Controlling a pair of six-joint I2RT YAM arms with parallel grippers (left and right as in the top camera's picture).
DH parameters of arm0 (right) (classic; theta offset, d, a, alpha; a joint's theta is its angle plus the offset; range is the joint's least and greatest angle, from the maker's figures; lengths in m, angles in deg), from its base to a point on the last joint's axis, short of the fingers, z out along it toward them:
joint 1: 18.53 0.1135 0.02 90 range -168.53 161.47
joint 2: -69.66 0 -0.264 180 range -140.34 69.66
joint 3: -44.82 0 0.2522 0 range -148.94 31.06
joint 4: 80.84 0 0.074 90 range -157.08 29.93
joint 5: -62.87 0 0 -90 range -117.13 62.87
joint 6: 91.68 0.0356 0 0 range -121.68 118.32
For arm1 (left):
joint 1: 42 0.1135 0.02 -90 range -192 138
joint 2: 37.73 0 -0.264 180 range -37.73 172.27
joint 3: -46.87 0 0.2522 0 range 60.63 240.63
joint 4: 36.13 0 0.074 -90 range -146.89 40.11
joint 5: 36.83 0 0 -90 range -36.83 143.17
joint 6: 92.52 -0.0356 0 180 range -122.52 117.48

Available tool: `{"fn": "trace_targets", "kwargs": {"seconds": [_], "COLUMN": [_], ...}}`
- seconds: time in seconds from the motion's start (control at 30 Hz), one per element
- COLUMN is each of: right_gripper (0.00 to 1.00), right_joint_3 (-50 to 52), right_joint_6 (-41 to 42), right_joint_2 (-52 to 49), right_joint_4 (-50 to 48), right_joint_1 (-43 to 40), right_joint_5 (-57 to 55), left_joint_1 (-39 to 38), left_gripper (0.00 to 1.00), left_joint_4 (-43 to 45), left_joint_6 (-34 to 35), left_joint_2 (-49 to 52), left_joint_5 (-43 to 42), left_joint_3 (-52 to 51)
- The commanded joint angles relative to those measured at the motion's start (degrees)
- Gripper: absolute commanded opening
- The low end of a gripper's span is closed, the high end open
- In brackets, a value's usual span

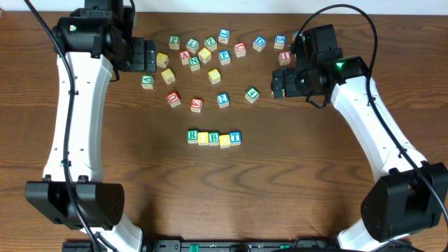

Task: Spell out ROBOT

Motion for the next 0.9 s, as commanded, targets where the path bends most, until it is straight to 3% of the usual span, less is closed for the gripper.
{"fn": "trace_targets", "kwargs": {"seconds": [0.0,0.37,0.47,0.6,0.63,0.87], "right_gripper": [0.99,0.99,0.99,0.99,0.99,0.99], "right_joint_3": [-0.81,0.24,5.01,16.55,23.87,47.23], "right_joint_6": [-0.44,-0.46,-0.42,-0.42,-0.44,-0.46], "right_joint_2": [0.72,13.42,19.98,30.18,36.68,61.09], "right_joint_4": [0.17,0.07,-7.61,-20.7,-25.16,-25.35], "right_joint_1": [0.0,-0.7,-4.24,-9.07,-12.24,-18.8], "right_joint_5": [-0.61,-1.11,-1.07,-1.05,-1.07,-2.43], "left_joint_1": [0.04,0.04,0.04,0.04,0.04,0.04], "left_gripper": [0.98,0.98,0.98,0.98,0.97,0.98], "left_joint_4": [-0.17,-0.17,-0.17,-0.17,-0.17,-0.17], "left_joint_6": [-0.52,-0.52,-0.52,-0.52,-0.52,-0.52], "left_joint_2": [0.15,0.15,0.15,0.15,0.15,0.15], "left_joint_5": [0.28,0.28,0.28,0.28,0.28,0.28], "left_joint_3": [-0.13,-0.13,-0.13,-0.13,-0.13,-0.13]}}
